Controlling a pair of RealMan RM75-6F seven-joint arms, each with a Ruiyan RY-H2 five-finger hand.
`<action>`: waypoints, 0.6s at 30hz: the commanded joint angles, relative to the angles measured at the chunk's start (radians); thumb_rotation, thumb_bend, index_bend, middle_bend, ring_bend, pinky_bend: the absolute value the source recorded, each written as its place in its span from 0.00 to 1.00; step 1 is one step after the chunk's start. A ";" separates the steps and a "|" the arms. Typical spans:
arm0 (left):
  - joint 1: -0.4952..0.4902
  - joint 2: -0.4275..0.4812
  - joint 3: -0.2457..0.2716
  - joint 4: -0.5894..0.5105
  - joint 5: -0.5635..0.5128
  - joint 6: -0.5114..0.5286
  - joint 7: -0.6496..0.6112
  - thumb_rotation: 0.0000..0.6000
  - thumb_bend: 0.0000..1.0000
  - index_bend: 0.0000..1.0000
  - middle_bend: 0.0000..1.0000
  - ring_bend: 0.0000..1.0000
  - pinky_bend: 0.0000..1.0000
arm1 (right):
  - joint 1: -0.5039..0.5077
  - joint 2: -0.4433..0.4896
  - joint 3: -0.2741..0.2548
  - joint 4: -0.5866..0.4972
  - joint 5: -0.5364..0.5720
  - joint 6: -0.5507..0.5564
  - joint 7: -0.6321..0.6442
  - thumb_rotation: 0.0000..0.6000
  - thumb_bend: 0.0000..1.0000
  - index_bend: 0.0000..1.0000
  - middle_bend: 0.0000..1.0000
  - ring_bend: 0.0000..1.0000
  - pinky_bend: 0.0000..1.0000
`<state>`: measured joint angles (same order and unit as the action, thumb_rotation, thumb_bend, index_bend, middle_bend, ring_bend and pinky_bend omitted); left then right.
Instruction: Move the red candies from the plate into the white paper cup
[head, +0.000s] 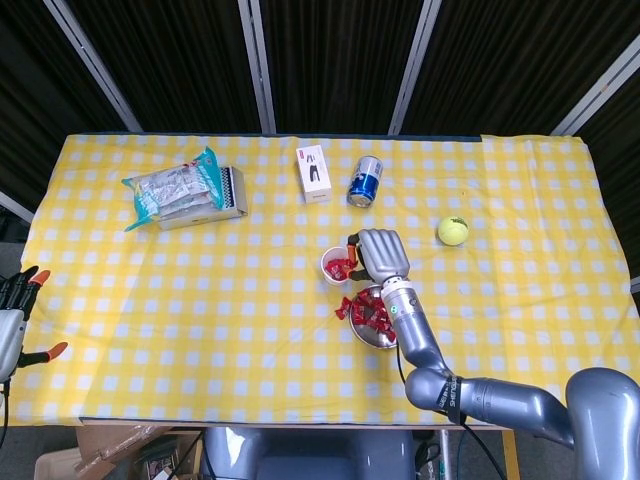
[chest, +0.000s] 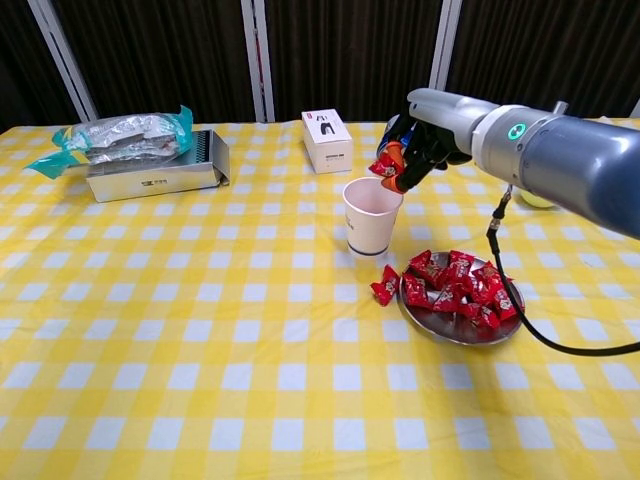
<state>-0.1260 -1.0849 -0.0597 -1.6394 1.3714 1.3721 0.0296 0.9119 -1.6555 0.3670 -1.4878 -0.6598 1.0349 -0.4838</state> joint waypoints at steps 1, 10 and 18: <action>0.000 -0.001 0.000 0.000 0.000 0.000 0.001 1.00 0.06 0.00 0.00 0.00 0.00 | 0.001 -0.001 -0.003 -0.001 -0.001 0.001 0.000 1.00 0.38 0.47 0.87 0.83 0.95; -0.001 -0.001 0.000 -0.001 -0.001 -0.001 0.002 1.00 0.06 0.00 0.00 0.00 0.00 | 0.010 -0.016 -0.011 0.019 0.000 0.005 -0.007 1.00 0.30 0.39 0.87 0.83 0.95; -0.002 0.000 -0.001 -0.001 -0.004 -0.003 0.000 1.00 0.06 0.00 0.00 0.00 0.00 | 0.015 -0.023 -0.011 0.024 -0.001 0.007 -0.005 1.00 0.29 0.38 0.87 0.83 0.95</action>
<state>-0.1277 -1.0849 -0.0607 -1.6401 1.3675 1.3692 0.0295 0.9268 -1.6790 0.3565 -1.4614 -0.6596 1.0406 -0.4890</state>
